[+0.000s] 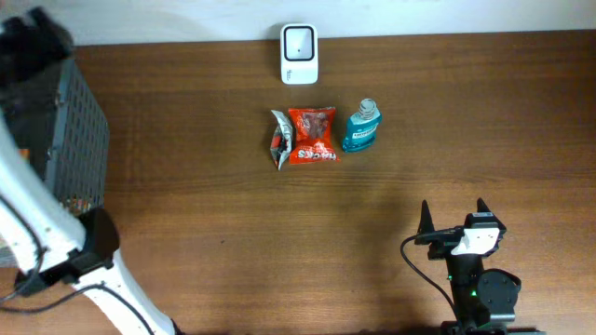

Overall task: Scan the item barcode
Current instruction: 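Carry the white packet to the scanner and drop it beside the red bag, then grasp the yellow-white snack bag in the basket and place it left of the packet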

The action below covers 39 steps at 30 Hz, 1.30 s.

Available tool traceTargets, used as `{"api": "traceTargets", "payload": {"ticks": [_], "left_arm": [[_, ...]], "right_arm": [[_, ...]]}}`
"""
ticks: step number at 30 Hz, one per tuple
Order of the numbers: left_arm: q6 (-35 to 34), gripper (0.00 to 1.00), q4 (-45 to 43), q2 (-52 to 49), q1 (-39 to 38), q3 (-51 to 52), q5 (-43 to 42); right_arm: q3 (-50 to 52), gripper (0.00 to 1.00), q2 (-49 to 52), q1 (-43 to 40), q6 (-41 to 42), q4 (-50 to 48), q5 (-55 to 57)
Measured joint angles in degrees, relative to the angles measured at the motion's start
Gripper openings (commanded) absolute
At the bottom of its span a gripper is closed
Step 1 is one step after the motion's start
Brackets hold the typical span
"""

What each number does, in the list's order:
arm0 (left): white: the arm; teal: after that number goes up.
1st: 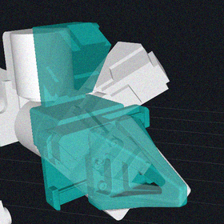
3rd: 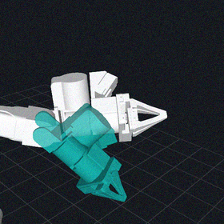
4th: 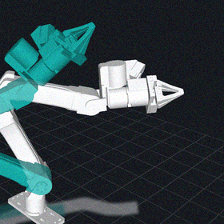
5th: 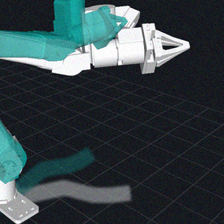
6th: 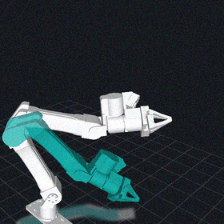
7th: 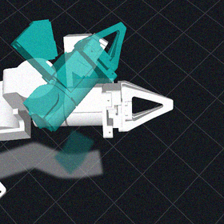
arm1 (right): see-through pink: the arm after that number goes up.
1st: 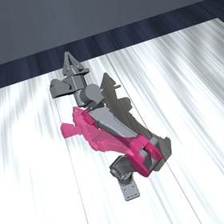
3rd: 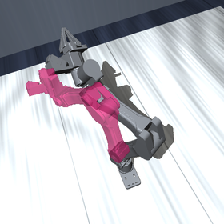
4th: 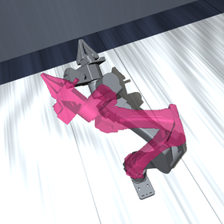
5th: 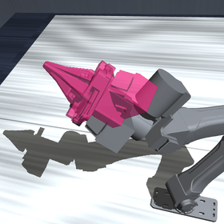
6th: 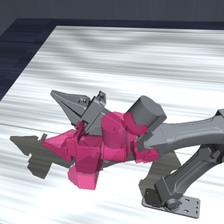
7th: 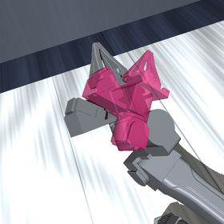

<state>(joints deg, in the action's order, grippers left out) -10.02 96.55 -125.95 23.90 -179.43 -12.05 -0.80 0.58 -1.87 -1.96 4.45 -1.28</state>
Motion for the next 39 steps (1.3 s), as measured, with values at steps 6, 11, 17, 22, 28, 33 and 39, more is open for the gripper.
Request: {"api": "traceTargets", "payload": {"ticks": [6, 11, 17, 22, 28, 33, 39], "left_arm": [[-0.24, 0.99, -0.11, 0.48, 7.63, 11.85, 11.19], [-4.79, 0.99, -3.13, -0.11, 13.14, 29.79, 20.31], [-12.04, 0.99, -10.12, -0.17, 17.44, 48.19, 22.82], [-18.62, 0.99, -16.33, -0.17, 18.51, 60.94, 23.04], [-22.84, 0.99, -23.69, -0.07, 21.59, 73.33, 23.10], [-23.67, 0.88, -29.18, 0.79, 22.80, 78.23, 22.93], [-23.30, 0.36, -32.35, 1.84, 22.62, 80.65, 21.70]], "right_arm": [[0.00, 0.99, 0.00, 0.00, -0.02, 0.00, 0.00], [0.00, 0.99, 0.00, 0.00, 0.02, 0.00, 0.00], [0.00, 0.98, 0.00, 0.00, 0.00, 0.00, -0.02], [0.00, 0.99, 0.00, 0.00, 0.00, 0.00, -0.02], [0.00, 0.99, 0.00, 0.00, 0.00, 0.00, -0.02], [0.00, 0.99, 0.00, 0.00, 0.02, 0.00, -0.02], [0.00, 0.99, 0.00, 0.00, 0.00, 0.00, -0.02]]}}
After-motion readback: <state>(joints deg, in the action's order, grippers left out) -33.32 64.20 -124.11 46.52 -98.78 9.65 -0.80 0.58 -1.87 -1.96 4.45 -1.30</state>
